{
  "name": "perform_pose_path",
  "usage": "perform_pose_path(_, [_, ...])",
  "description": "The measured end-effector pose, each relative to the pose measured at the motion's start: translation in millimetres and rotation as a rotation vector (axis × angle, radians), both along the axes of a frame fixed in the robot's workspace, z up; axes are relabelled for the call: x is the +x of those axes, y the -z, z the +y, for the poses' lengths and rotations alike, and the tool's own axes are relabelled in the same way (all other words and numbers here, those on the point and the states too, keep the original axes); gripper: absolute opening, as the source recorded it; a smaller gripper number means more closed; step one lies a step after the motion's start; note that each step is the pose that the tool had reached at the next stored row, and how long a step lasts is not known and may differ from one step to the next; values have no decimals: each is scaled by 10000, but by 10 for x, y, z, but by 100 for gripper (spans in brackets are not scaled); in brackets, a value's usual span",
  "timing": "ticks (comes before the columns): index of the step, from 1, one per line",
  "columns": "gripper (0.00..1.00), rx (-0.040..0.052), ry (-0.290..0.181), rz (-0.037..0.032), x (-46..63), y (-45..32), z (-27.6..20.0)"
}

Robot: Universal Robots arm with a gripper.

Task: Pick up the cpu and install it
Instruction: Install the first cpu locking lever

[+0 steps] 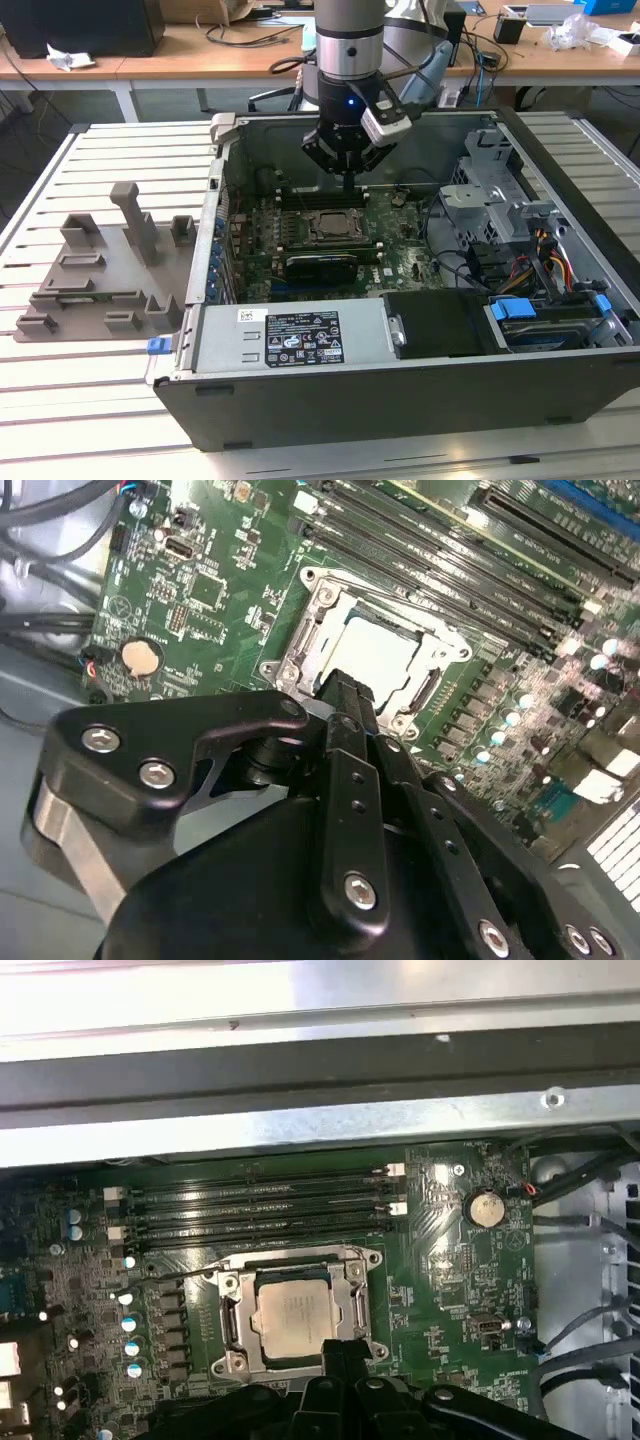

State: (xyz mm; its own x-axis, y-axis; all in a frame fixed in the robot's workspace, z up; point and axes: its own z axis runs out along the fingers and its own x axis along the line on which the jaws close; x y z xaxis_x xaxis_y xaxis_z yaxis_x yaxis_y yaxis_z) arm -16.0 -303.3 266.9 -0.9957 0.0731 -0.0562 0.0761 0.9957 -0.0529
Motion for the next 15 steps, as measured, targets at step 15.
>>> perform_pose_path(15, [11, -2, -1227, 575, -19, -78, 1])
